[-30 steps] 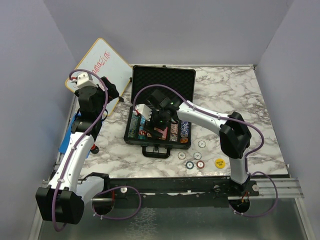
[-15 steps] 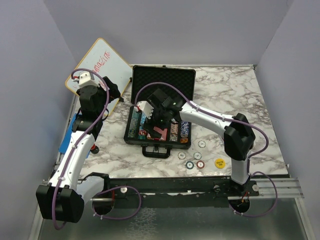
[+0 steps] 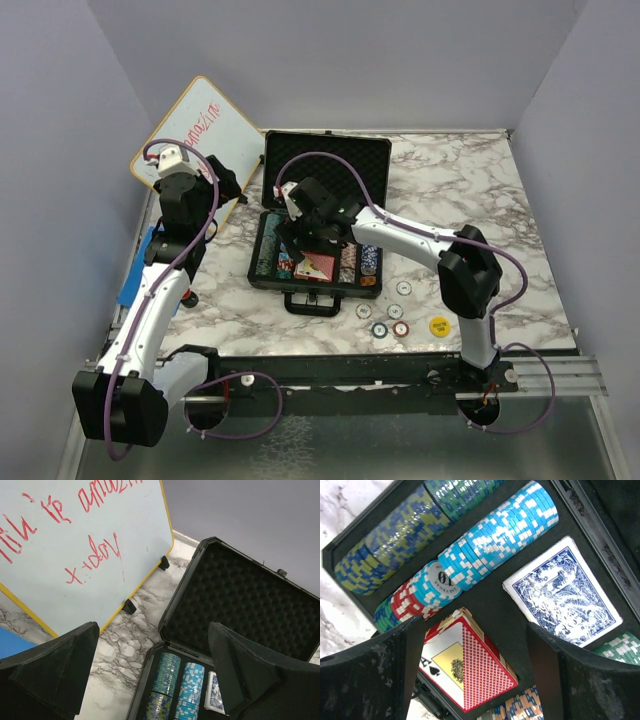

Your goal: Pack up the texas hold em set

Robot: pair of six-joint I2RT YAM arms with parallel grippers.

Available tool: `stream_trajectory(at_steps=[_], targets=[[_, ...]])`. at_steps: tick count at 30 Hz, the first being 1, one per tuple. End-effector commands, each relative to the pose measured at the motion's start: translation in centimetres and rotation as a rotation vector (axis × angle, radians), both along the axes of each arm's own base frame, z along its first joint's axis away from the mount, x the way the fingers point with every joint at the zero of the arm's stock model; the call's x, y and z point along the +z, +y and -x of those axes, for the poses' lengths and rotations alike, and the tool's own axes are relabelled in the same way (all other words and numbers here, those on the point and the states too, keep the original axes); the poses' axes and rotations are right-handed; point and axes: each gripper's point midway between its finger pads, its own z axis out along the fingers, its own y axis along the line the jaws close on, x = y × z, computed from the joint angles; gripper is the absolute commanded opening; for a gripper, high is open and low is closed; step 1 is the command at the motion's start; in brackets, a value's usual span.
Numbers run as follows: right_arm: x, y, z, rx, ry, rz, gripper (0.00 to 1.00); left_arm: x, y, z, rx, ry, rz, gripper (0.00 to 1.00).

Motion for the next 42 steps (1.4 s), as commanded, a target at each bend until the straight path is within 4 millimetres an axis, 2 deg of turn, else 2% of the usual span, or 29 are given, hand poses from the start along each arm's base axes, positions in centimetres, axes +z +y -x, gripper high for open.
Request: stream_trajectory(at_steps=[1, 4, 8, 11, 16, 21, 23, 27, 29, 32, 34, 36, 39, 42], targets=[[-2.1, -0.5, -0.3, -0.070, 0.009, 0.077, 0.85, -0.3, -0.3, 0.3, -0.005, -0.011, 0.027, 0.99], [-3.1, -1.5, 0.2, -0.061, 0.025, 0.129, 0.80, -1.4, -0.8, 0.4, -0.018, 0.004, 0.062, 0.99], [-3.4, -3.1, 0.6, -0.072, 0.027, 0.190, 0.66, -2.9, -1.7, 0.6, -0.067, 0.030, 0.072, 0.99], [-3.8, -3.9, 1.0, -0.060, 0.031, 0.222, 0.59, -4.6, -2.1, 0.9, -0.101, 0.076, 0.057, 0.99], [-5.0, -4.6, 1.5, -0.034, 0.038, 0.256, 0.59, -7.7, -3.4, 1.6, -0.169, 0.173, 0.079, 0.99], [-6.6, -5.6, 1.1, -0.047, 0.006, 0.290, 0.63, -9.3, -3.6, 1.9, -0.170, 0.221, 0.095, 0.99], [-5.8, -5.4, 0.9, -0.060, -0.005, 0.272, 0.67, -9.5, -3.5, 2.0, -0.162, 0.230, 0.092, 0.99], [-0.6, -3.0, 0.1, -0.095, -0.046, 0.121, 0.76, -10.3, -3.6, 2.2, -0.165, 0.255, 0.107, 0.99], [2.2, -2.0, -0.3, -0.120, -0.072, 0.028, 0.79, -10.8, -4.4, 2.6, -0.200, 0.271, 0.131, 0.99], [5.4, -1.8, -0.7, -0.194, -0.110, -0.084, 0.82, -11.6, -5.2, 3.2, -0.240, 0.294, 0.157, 0.99], [6.5, -2.9, -1.2, -0.276, -0.137, -0.129, 0.83, -12.4, -5.3, 3.6, -0.243, 0.323, 0.165, 0.99], [6.7, -5.0, -1.9, -0.378, -0.152, -0.142, 0.84, -13.2, -5.3, 4.0, -0.242, 0.352, 0.169, 0.99], [6.2, -9.6, -3.1, -0.558, -0.143, -0.120, 0.87, -14.4, -5.8, 4.7, -0.272, 0.393, 0.182, 0.99], [4.7, -14.7, -3.6, -0.751, -0.056, -0.094, 0.92, -15.8, -6.0, 5.4, -0.276, 0.448, 0.193, 0.99]])
